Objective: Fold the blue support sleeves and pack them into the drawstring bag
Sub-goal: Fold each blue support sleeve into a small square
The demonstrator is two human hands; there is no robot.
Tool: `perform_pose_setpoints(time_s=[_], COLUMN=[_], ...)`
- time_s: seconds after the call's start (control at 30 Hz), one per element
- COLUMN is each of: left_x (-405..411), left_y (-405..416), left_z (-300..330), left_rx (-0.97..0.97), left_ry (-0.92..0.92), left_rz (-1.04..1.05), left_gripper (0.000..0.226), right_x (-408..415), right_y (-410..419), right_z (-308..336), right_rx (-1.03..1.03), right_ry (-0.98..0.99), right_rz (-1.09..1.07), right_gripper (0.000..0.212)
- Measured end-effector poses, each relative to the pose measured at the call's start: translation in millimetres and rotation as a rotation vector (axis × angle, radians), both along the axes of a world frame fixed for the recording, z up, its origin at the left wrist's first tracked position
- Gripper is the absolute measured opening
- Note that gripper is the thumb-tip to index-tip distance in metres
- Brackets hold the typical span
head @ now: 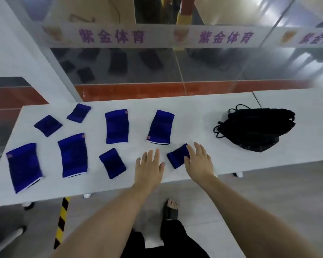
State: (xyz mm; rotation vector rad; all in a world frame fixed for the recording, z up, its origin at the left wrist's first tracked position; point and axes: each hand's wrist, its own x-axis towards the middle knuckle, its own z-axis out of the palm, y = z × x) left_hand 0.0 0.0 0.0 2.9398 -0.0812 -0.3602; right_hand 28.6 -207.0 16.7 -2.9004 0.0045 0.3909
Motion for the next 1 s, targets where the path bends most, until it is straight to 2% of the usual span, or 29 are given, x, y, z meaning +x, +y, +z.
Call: perform_pose_setpoints(time_s=[0.13,0.23,0.47,0.53,0.8,1.0], left_x=[24.1,41.6,57.7,57.6,30.0,5.0], left_y=[-36.8,-59.8,-81.2,-81.4,-53.6,10.5], left_z=[-21.3,-37.4,-74.3,-76.9,-64.5,-45.5], left_rx=[-0.026,-0.029,-0.071,-0.137,-0.384,-0.438], left_ry=[-0.026,0.050,0.086,0.082,0.086,0.017], left_rz=[0.035,0.084,0.220,0.278,0.492,0.748], left_gripper=[0.049,0.039,0.041,0.040,0.019,0.022], right_x=[23.8,38.6,53.7,55.8,59.9,68.6], right_y=[-24.7,-40.8,-54.7,-51.5,-7.4,76.1], right_z=[-34.3,-59.5,-100.0,-102.5,-87.4,-75.1], right_rx=[0.015,0.043,0.181,0.223,0.479,0.585], right_ry=[0.052,0.060,0.073,0.097,0.063,0.089], right_rz=[0.026,0.045,-0.012,-0.043,-0.160,0.015], right_gripper=[0.051,0.047,0.048,0.046,0.020,0.023])
